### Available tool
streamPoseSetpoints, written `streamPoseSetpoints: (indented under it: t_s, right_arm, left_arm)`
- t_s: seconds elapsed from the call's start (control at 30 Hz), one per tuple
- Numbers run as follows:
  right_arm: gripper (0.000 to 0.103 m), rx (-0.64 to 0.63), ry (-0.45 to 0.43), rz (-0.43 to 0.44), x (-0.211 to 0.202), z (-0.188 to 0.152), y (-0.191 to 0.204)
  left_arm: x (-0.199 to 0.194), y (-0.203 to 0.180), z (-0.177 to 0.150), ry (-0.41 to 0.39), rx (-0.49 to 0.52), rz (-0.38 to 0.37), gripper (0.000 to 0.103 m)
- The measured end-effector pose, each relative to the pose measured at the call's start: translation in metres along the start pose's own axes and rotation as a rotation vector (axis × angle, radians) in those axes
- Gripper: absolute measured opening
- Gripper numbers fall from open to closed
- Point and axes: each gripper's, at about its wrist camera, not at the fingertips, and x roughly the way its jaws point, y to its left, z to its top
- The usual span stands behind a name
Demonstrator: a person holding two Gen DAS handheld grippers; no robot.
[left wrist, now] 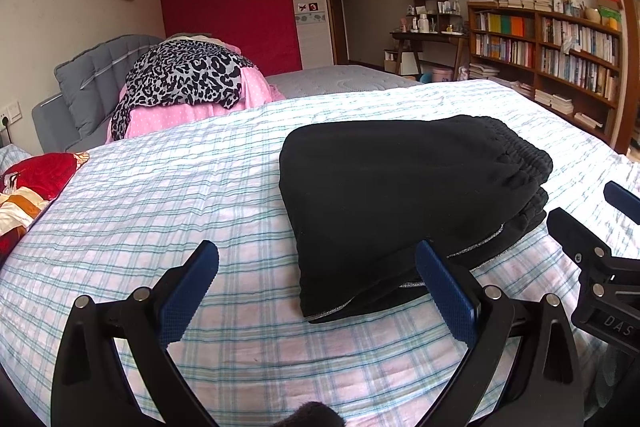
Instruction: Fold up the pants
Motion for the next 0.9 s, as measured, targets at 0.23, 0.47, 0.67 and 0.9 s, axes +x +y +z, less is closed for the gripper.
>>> streamPoseSetpoints:
  t_s: [0.23,0.47,0.67,0.9]
  right_arm:
    - [0.1,0.099,0.058,-0.047,0.011,0.0,-0.019]
    - [0.1,0.069,0.081,-0.046,0.016,-0.003,-0.011]
    - [0.1,0.068,0.083,-0.045,0.016,-0.004,-0.01]
    - [0.1,0.055,0.085,-0.043,0.017,-0.004,-0.008]
  left_arm:
    - [-0.003,-0.017,-0.002,-0.006,0.076,-0.022,0.098]
    - [-0.001,-0.023,-0.004,-0.008,0.103,-0.026,0.098]
    - [-0.001,-0.026,-0.004,-0.014,0.11,-0.04,0.098]
    - [0.001,-0.026,-0.005,-0.01,0.11,-0.032,0.098]
